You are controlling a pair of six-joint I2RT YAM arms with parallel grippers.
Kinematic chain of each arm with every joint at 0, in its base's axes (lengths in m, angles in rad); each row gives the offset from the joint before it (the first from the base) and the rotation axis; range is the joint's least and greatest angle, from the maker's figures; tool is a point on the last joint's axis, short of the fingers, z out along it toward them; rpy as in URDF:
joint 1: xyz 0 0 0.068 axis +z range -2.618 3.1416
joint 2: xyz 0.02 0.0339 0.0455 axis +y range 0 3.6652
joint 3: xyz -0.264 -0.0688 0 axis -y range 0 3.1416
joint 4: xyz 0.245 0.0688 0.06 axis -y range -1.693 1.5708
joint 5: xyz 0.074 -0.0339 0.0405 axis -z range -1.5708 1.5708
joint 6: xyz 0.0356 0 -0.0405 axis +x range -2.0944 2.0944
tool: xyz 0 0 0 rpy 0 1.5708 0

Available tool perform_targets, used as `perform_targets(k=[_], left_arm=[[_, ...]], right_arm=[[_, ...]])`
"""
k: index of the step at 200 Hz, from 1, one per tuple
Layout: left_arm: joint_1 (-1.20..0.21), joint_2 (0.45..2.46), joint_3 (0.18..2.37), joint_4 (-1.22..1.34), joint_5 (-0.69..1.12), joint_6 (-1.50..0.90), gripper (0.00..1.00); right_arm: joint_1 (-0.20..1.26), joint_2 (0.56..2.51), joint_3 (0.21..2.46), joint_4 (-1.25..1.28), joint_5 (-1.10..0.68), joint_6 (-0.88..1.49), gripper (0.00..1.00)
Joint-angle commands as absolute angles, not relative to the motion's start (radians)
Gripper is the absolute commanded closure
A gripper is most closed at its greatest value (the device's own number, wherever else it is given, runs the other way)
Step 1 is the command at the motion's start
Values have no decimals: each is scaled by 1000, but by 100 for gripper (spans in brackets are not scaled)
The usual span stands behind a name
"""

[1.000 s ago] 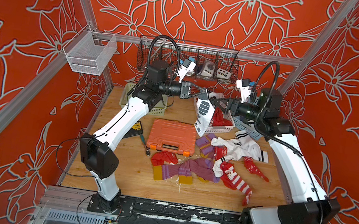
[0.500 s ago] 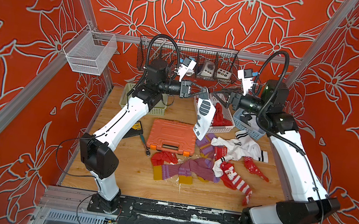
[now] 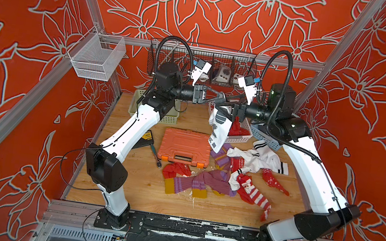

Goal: Sort the socks into the basket by color
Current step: Place the sock in the bin.

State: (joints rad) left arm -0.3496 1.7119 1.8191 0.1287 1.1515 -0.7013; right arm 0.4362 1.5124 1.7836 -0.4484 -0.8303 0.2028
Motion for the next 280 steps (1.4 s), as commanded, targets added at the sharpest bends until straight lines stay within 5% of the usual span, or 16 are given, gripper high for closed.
perform_targets(k=[1,30,62,75,113,166,280], left_arm=[[-357,1689,1818,214,1183,-742,100],[-363,1693,1811,242,1190,-764,100],[-365,1698,1801,242,1192,-766,100],[-365,1695,1797,211,1182,-747,99],[-345,1691,1780,148,1120,-727,47],[-277,1692,1772,8,991,-687,37],[-251,1583,1586,-462,660,-344,38]], right_arm=[[439,1543,1785,-477,-817,156,30],[442,1572,1792,-454,-843,188,51],[440,1585,1817,-446,-851,217,100],[439,1596,1838,-465,-853,222,100],[379,1602,1826,-452,-820,269,100],[247,1659,1893,-449,-734,313,100],[8,1929,2076,-553,-87,146,100]])
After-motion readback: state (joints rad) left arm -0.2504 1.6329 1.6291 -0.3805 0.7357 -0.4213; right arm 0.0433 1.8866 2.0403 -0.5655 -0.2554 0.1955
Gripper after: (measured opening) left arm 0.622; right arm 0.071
